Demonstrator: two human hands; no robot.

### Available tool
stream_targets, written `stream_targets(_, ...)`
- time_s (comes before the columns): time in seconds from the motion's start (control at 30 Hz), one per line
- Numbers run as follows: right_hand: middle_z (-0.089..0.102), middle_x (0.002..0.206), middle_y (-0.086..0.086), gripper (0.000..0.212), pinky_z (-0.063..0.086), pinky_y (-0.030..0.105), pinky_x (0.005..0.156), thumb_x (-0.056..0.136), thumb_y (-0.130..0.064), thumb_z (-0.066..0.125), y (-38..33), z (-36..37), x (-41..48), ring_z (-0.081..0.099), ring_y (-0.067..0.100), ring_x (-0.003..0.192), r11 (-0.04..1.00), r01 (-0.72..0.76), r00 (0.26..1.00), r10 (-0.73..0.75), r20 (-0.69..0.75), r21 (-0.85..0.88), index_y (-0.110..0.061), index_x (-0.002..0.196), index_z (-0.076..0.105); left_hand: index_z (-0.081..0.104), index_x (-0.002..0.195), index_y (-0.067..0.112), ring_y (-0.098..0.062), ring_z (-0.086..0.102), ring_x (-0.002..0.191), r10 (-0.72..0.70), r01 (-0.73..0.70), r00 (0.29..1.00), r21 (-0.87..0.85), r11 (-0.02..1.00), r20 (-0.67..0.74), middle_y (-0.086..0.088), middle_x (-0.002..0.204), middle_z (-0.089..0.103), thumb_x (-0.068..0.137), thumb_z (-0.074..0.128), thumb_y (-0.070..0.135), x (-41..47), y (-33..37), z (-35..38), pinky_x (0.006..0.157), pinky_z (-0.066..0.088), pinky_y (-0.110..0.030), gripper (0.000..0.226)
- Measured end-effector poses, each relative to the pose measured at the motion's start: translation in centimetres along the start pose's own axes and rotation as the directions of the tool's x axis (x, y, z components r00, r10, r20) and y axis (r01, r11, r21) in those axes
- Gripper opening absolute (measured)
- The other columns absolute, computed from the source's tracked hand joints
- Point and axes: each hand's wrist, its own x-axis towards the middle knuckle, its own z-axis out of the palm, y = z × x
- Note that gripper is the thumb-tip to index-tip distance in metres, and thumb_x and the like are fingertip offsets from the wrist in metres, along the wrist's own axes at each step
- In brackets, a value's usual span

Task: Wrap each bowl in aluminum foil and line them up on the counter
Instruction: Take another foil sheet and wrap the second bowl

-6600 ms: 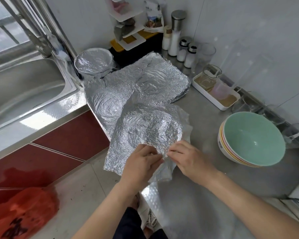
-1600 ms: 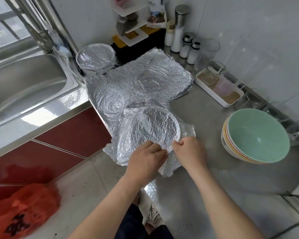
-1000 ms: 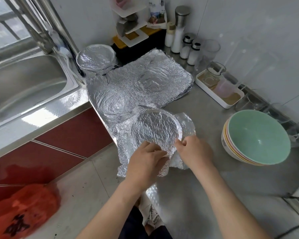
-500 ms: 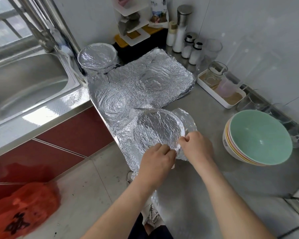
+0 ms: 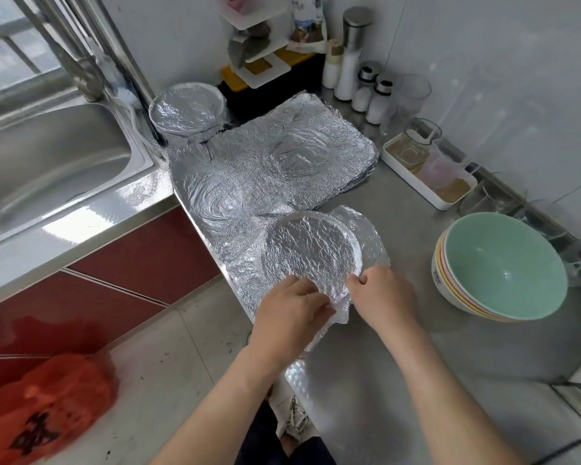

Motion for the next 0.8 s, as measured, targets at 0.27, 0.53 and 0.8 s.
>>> stream_targets(0.27, 0.039, 0.055, 0.003, 0.04, 0.03, 0.032, 0.055, 0.091, -0.027, 0.047, -0.1, -0.7, 1.3, 0.042, 0.032, 0.062, 1.0, 0.019, 0.999, -0.019, 0.027, 0.0, -0.012, 0.055, 0.038, 0.067, 0.071, 0.019, -0.018, 0.054, 0.062, 0.044, -0.041, 0.998, 0.095, 0.995, -0.033, 0.004, 0.068, 0.059, 0.089, 0.05, 0.033, 0.6, 1.7, 1.4, 0.054, 0.047, -0.028, 0.028)
stream_targets(0.53, 0.063, 0.081, 0.004, 0.03, 0.037, 0.032, 0.062, 0.095, -0.042, 0.05, 0.1, -2.7, 2.8, 0.059, 0.03, 0.079, 0.993, 0.116, 0.987, -0.116, -0.112, -0.007, -0.016, 0.083, 0.056, 0.071, 0.098, 0.016, -0.021, 0.06, 0.071, -0.126, 0.121, 0.992, -0.134, 0.984, -0.028, 0.001, 0.08, 0.069, 0.091, 0.049, 0.025, 1.9, 4.9, 1.3, 0.057, 0.051, -0.03, 0.025)
stream_targets(0.8, 0.063, 0.078, -0.002, 0.02, 0.033, 0.029, 0.062, 0.093, -0.029, 0.056, 0.1, -1.4, 0.3, 0.051, 0.019, 0.07, 0.995, 0.078, 0.993, -0.073, -0.097, 0.056, -0.015, 0.08, 0.061, 0.069, 0.116, 0.015, -0.036, 0.05, 0.124, -0.353, 0.357, 0.929, 0.029, 0.933, -0.109, -0.013, 0.135, 0.058, 0.089, 0.066, 0.012, 0.9, -0.5, -1.8, 0.102, 0.044, -0.049, 0.028)
